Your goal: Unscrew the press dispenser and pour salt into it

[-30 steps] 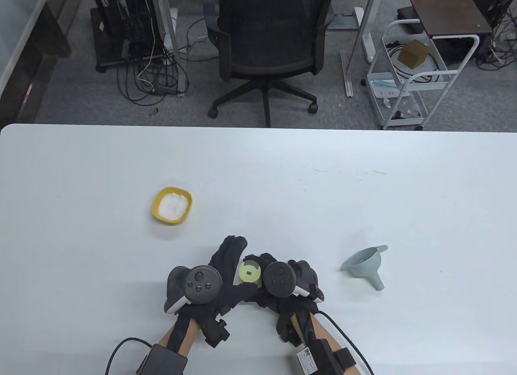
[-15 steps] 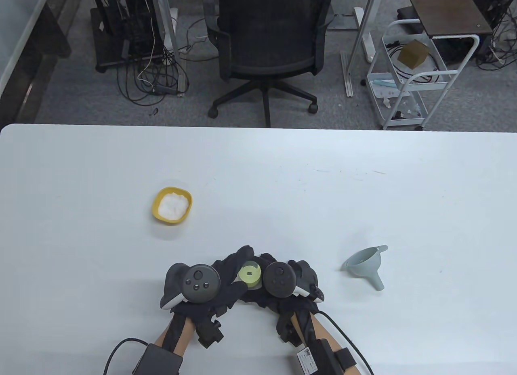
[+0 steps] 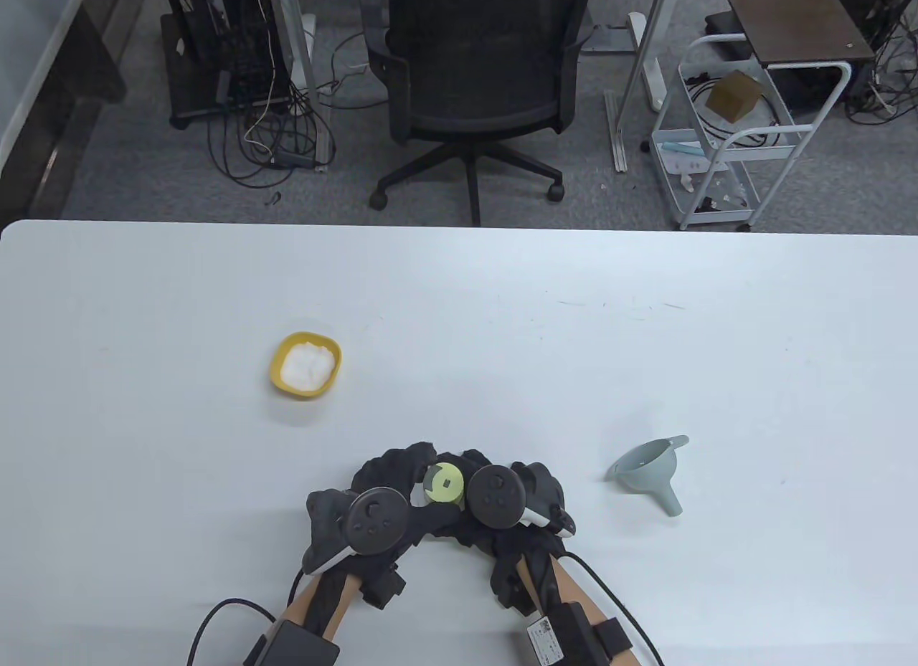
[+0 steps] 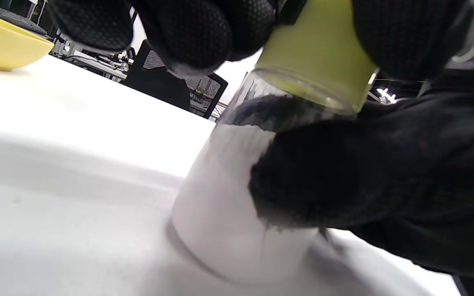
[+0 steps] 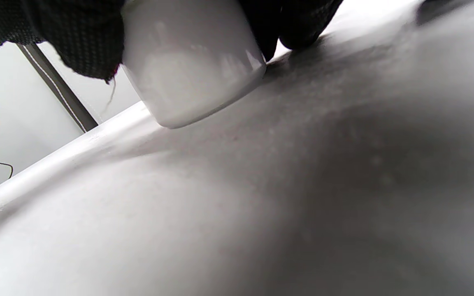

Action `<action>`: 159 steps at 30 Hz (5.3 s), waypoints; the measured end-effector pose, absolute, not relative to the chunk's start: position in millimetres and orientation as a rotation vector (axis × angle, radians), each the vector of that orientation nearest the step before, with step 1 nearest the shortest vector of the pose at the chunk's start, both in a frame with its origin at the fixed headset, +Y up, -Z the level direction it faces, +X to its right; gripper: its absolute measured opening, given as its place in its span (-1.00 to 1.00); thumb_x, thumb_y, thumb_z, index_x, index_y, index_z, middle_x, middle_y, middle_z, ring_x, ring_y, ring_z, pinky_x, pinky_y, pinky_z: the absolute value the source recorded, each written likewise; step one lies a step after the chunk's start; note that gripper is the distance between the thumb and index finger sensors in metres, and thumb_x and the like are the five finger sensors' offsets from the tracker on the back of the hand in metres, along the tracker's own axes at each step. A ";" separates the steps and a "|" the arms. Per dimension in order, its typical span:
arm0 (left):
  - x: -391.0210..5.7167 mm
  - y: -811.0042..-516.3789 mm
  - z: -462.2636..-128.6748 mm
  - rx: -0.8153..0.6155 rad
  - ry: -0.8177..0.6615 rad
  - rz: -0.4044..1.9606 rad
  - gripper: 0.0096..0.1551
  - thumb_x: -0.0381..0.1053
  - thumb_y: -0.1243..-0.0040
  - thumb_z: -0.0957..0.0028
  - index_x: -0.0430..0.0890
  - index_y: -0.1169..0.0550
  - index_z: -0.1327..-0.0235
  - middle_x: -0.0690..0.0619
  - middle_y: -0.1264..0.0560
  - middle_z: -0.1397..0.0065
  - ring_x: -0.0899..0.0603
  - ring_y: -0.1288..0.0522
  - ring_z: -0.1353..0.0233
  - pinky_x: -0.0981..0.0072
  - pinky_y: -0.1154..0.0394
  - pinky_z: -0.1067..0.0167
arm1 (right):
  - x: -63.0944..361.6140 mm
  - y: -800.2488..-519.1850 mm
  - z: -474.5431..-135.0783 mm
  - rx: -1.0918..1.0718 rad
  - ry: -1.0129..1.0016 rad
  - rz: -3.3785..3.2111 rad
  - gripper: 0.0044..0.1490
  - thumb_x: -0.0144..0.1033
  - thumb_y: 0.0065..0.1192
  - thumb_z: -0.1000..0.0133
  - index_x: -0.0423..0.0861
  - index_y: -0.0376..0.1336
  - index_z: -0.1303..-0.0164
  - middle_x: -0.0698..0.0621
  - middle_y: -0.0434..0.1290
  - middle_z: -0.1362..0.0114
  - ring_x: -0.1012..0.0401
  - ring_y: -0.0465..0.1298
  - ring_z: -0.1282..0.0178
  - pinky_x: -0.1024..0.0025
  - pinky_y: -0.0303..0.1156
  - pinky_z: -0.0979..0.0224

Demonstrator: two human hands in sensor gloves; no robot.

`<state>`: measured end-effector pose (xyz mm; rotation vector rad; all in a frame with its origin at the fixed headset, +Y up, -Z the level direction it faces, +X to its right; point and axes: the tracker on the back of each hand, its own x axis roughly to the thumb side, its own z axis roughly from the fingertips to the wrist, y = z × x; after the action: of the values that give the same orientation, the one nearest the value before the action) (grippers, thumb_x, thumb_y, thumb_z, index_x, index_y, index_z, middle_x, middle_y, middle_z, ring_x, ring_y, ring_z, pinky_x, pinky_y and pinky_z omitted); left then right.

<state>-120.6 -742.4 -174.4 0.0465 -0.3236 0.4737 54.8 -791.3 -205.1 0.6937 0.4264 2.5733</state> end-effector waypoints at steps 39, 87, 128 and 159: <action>-117.9 -744.7 -171.4 0.086 -0.369 0.489 0.14 0.34 -0.39 0.10 -0.19 -0.27 -0.65 -0.15 -0.47 -0.51 -0.22 -0.56 -0.39 -0.44 -0.41 -0.33 | 54.8 -791.5 -205.1 0.693 0.427 2.573 0.20 0.29 0.25 -0.16 -0.17 -0.14 -0.75 -0.25 0.20 -0.68 -0.23 0.10 -0.69 -0.65 -0.09 -0.33; -121.0 -748.8 -172.9 0.079 -0.342 0.511 0.13 0.37 -0.40 0.14 -0.16 -0.30 -0.61 -0.11 -0.49 -0.47 -0.21 -0.58 -0.37 -0.43 -0.42 -0.31 | 55.1 -791.5 -205.2 0.695 0.428 2.574 0.20 0.29 0.25 -0.16 -0.17 -0.14 -0.75 -0.25 0.20 -0.68 -0.23 0.10 -0.69 -0.65 -0.09 -0.32; -134.3 -750.7 -189.5 -0.177 -0.535 0.837 0.38 0.00 -0.37 -0.09 -0.46 0.24 -0.75 -0.59 0.11 -0.76 -0.68 0.02 -0.67 -0.64 -0.17 -0.37 | 55.2 -791.7 -205.2 0.695 0.430 2.574 0.20 0.29 0.25 -0.17 -0.17 -0.14 -0.75 -0.25 0.20 -0.68 -0.23 0.10 -0.69 -0.65 -0.10 -0.33; -126.3 -749.2 -177.5 0.020 -0.347 0.708 0.11 0.32 -0.39 0.08 -0.11 -0.25 -0.68 -0.17 -0.42 -0.57 -0.30 -0.49 -0.47 -0.47 -0.38 -0.33 | 55.0 -792.4 -204.8 0.697 0.438 2.577 0.20 0.29 0.23 -0.17 -0.17 -0.16 -0.75 -0.25 0.18 -0.69 -0.23 0.08 -0.69 -0.66 -0.12 -0.34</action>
<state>-126.3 -749.2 -177.5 0.0198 -0.3468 0.7083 55.0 -792.4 -204.8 0.6970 0.4382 2.5767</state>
